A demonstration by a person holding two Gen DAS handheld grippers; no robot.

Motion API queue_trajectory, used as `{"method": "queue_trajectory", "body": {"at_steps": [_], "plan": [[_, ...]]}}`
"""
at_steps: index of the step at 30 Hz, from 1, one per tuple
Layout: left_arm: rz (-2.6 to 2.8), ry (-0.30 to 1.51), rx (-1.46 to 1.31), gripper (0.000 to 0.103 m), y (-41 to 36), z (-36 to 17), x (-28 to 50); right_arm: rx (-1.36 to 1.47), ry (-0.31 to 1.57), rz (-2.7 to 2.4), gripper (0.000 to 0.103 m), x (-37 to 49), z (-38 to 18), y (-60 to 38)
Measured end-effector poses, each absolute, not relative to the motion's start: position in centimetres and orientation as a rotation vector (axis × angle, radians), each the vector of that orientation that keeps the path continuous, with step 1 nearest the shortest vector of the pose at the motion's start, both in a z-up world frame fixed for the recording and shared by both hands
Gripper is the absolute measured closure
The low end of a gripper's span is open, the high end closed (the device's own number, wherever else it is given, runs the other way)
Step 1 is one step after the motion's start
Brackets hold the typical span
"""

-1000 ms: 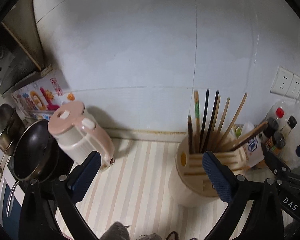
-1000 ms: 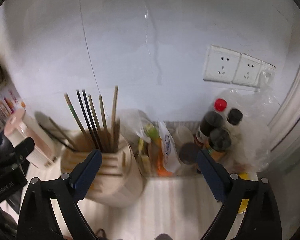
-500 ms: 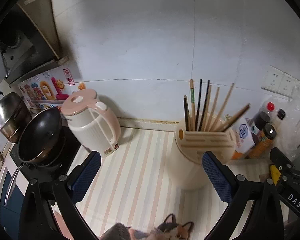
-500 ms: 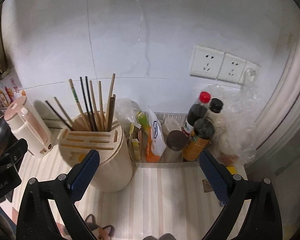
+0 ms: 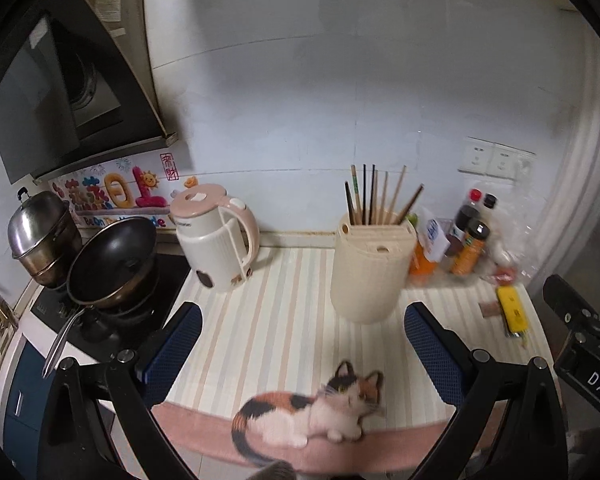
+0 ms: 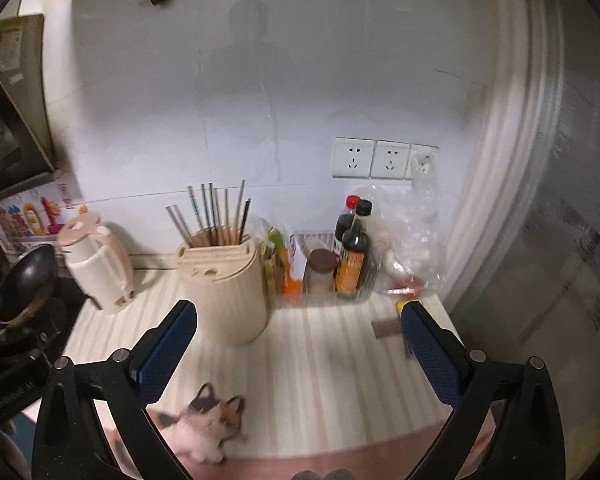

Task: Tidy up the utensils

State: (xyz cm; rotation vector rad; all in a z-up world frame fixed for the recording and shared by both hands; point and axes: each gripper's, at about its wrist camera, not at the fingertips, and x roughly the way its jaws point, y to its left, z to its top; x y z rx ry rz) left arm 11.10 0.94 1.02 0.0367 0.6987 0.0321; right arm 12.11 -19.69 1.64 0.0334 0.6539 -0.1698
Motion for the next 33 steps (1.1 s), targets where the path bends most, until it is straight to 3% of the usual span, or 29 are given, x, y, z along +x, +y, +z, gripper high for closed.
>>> {"method": "queue_trajectory", "body": {"at_steps": [12,33], "plan": [[0.018,0.68,0.018,0.0,1.8,2.9,3.4,0.036,0.612,-0.187,0.0,1.7,5.0,-18.1],[0.066,0.679,0.022,0.0,1.9,3.2,2.1,0.027,0.612,-0.148,0.0,1.0,5.6,-18.6]]}}
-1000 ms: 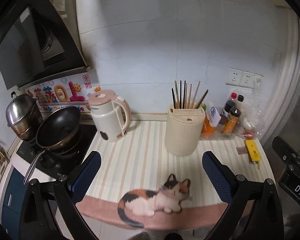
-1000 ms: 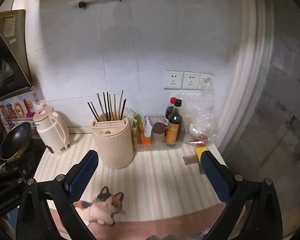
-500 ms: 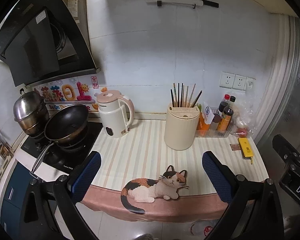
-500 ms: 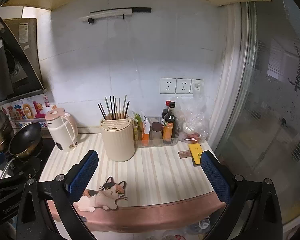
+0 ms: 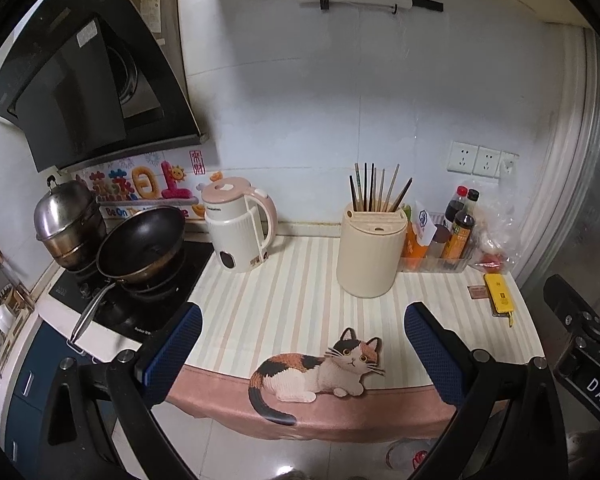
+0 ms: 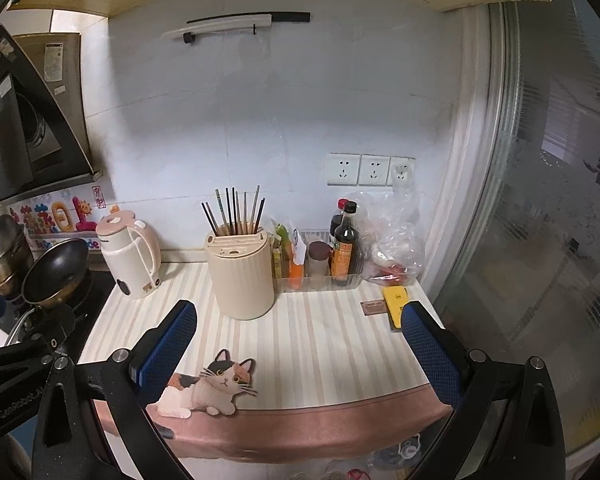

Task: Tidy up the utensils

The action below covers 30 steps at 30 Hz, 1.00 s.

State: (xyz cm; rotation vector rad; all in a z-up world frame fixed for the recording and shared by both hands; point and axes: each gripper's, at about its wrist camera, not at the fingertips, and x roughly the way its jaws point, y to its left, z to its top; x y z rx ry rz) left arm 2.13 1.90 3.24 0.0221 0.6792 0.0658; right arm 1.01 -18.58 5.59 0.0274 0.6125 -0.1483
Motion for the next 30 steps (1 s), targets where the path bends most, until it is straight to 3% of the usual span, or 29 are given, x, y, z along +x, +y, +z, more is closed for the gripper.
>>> {"method": "queue_trajectory", "body": {"at_steps": [30], "plan": [[0.077,0.715,0.018,0.0,2.4,2.3,3.2,0.022,0.696,-0.138,0.0,3.2,3.0,-18.1]]}}
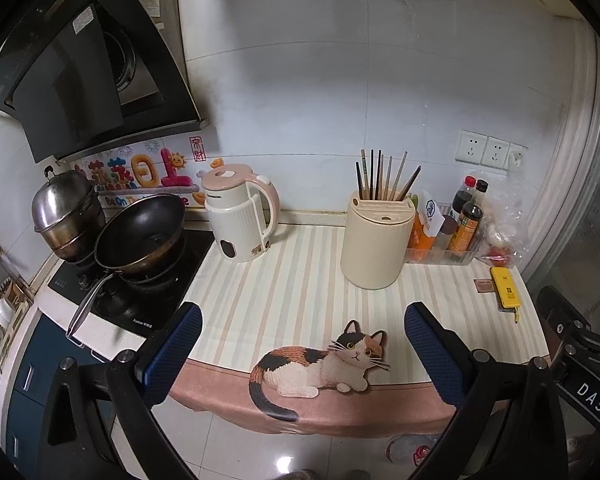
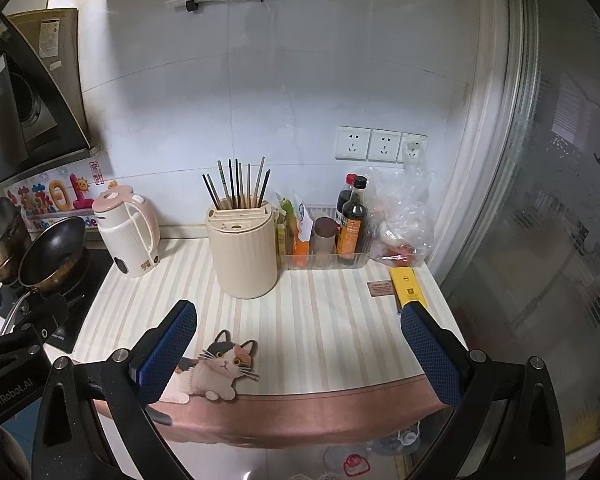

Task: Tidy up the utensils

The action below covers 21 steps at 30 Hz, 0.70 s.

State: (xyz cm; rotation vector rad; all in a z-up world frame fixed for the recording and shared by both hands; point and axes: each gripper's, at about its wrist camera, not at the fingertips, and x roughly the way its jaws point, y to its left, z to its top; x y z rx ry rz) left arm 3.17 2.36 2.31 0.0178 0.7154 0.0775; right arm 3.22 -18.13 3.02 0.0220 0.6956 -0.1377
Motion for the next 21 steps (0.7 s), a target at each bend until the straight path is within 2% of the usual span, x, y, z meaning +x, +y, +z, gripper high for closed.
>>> {"method": "queue_trajectory", "body": {"at_steps": [21], "plan": [[0.071,0.72,0.027,0.0,2.04,2.11,3.85,0.029,0.69,-0.142,0.0,3.32,2.97,-18.89]]}}
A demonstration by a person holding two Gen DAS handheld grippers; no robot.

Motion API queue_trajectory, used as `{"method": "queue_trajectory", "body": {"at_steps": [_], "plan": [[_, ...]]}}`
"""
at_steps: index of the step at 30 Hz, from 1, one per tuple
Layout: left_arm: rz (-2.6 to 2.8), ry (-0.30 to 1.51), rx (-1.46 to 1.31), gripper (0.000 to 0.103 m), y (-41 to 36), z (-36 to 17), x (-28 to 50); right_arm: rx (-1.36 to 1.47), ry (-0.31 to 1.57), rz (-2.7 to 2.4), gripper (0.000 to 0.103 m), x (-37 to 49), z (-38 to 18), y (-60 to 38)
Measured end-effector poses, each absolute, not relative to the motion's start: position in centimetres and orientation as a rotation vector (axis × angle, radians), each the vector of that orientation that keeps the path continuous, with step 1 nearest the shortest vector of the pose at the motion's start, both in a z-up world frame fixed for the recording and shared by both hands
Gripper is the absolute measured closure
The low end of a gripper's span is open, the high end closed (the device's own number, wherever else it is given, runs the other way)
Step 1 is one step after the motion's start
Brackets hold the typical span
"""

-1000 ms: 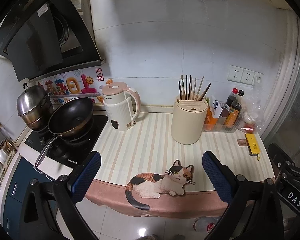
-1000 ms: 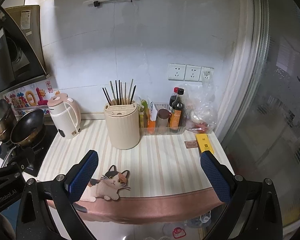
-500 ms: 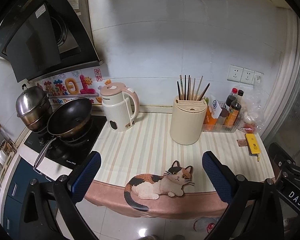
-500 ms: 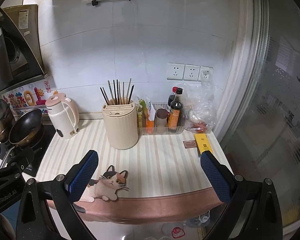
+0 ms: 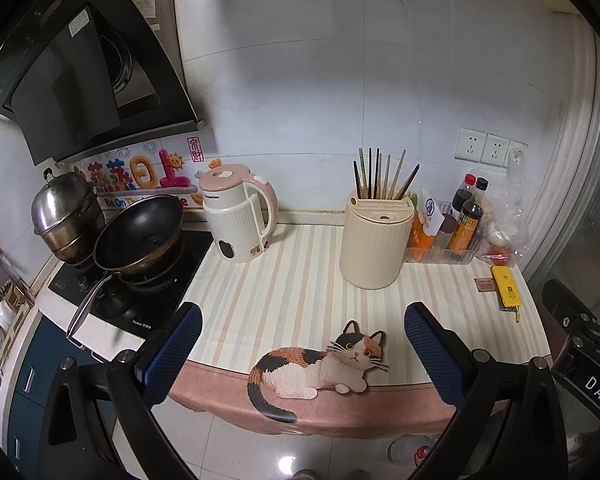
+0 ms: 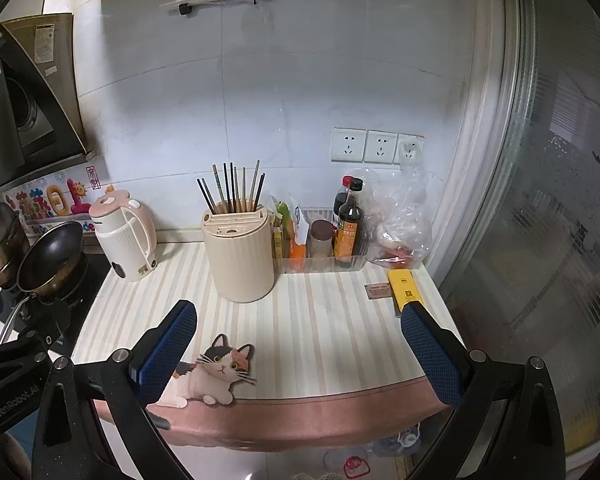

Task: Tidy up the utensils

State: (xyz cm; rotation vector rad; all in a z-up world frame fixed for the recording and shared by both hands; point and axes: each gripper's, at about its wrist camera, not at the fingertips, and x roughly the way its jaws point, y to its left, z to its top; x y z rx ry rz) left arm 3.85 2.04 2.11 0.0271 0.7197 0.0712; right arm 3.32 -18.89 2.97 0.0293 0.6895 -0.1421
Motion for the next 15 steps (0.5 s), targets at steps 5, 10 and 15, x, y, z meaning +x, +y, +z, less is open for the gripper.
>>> {"method": "queue_trajectory", "body": {"at_steps": [5,10,15], "plan": [[0.068,0.718,0.028,0.0,2.12,2.08,3.78,0.031,0.691,-0.141,0.0,3.32,3.03,-18.94],[0.069,0.718,0.029,0.0,2.14,2.07,3.84,0.029,0.689,-0.142,0.0,3.37,3.04,-19.03],[0.072,0.717,0.023,0.0,2.24,2.01,3.76,0.028,0.688,-0.143,0.0,3.45,3.11,-19.1]]}}
